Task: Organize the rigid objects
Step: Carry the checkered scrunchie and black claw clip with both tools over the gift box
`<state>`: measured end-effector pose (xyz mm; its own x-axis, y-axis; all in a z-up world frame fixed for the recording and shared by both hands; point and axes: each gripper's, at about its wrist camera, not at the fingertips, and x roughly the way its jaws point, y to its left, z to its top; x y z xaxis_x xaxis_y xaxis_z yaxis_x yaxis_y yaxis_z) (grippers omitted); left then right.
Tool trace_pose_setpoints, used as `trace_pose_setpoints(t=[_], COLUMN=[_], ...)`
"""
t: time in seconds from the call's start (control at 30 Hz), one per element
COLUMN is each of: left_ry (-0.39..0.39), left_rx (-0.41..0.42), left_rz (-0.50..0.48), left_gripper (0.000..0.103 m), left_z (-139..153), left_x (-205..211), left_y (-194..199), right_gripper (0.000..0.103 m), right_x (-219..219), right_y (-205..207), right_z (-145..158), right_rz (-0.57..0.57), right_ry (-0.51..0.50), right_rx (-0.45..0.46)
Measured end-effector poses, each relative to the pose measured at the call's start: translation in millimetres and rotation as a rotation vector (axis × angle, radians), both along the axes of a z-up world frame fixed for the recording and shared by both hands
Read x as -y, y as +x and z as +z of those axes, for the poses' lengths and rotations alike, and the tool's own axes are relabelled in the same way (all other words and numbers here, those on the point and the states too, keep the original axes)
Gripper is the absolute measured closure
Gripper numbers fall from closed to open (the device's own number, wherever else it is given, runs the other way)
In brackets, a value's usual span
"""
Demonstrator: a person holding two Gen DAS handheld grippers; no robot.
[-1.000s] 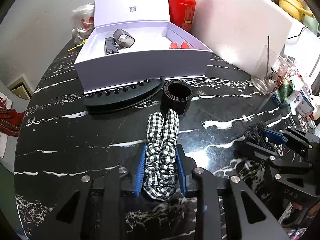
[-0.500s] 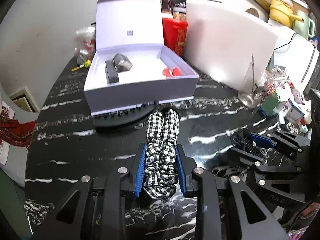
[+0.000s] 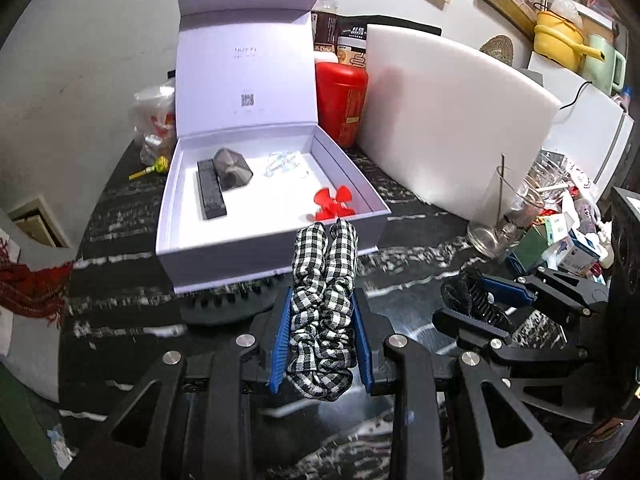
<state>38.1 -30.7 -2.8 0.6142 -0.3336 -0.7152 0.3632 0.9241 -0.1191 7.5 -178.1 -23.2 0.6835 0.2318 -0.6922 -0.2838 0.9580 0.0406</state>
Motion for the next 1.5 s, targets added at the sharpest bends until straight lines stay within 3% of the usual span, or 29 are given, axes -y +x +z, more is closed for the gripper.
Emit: trace_pose_setpoints(t=[0.57, 1.5], left_ry=[0.011, 0.07], left_rx=[0.035, 0.15], left_rz=[0.032, 0.071], left_gripper=[0.075, 0.075], left_z=[16, 49], left_x=[-9, -8], left_y=[69, 179], right_gripper=[0.06, 0.06], right_x=[3, -1], right_y=[69, 178], right_z=[17, 65], right_rz=[0.031, 0.086], right_ry=[0.017, 0.001], right_rx=[0.013, 0.172])
